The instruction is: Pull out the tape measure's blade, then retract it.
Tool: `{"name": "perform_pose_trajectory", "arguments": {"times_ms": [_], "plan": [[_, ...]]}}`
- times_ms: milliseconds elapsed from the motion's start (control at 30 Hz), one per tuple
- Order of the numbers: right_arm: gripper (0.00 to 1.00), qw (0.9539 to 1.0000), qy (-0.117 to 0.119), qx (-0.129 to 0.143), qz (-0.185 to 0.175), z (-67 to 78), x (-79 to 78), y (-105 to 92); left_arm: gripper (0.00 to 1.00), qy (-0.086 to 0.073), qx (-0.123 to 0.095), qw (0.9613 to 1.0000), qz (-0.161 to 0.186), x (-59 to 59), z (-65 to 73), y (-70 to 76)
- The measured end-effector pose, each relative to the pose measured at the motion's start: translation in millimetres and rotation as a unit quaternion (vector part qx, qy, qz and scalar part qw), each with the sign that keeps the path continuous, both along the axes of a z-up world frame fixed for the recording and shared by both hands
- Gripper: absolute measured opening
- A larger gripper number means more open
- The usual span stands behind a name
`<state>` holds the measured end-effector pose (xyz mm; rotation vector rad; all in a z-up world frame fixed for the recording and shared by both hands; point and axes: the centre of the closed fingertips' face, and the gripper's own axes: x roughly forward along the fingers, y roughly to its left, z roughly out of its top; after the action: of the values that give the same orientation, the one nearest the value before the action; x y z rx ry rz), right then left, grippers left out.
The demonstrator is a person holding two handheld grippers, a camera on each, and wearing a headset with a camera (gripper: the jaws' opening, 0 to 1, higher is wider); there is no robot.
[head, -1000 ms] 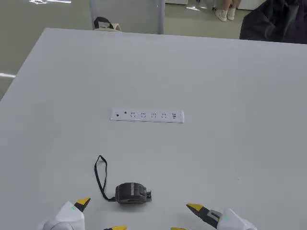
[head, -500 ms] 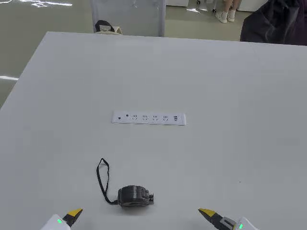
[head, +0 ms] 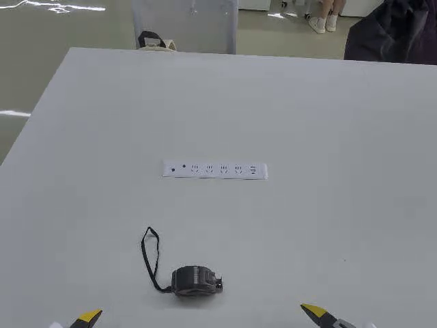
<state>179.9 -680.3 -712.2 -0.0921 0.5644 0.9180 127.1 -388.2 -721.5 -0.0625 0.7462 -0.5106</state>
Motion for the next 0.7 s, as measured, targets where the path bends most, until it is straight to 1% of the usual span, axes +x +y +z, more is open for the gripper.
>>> {"name": "perform_pose_trajectory", "arguments": {"times_ms": [33, 67, 133, 233, 400, 533, 700], "plan": [[0.55, 1.0, 0.001, 0.0, -0.002, -1.3, -0.9, -2.5, 0.83, 0.0, -0.001, 1.0, 0.001, -1.8, 0.0, 1.3], [0.55, 1.0, -0.001, -0.001, -0.004, -0.2, -1.5, -3.9, 0.83, 0.002, 0.0, 1.0, 0.0, -3.6, -0.6, 2.5], [0.56, 1.0, -0.001, 0.001, -0.009, 1.9, -2.6, -7.1, 0.83, 0.001, 0.005, 1.0, -0.001, -7.0, 0.0, 5.7], [0.57, 0.9999, -0.002, -0.001, -0.013, 3.9, -5.2, -9.7, 0.84, 0.001, 0.006, 1.0, -0.002, -11.0, 1.7, 8.3], [0.59, 0.9998, -0.005, -0.003, -0.021, 5.0, -7.9, -16.7, 0.84, -0.001, 0.004, 1.0, 0.001, -13.1, 4.8, 12.4], [0.6, 0.9996, -0.006, -0.003, -0.026, 6.1, -10.2, -20.5, 0.85, -0.005, 0.001, 1.0, 0.0, -14.0, 9.4, 12.3], [0.61, 0.9994, -0.007, -0.004, -0.033, 7.2, -12.4, -23.7, 0.85, -0.007, 0.001, 1.0, 0.001, -16.0, 10.0, 17.2]]}}
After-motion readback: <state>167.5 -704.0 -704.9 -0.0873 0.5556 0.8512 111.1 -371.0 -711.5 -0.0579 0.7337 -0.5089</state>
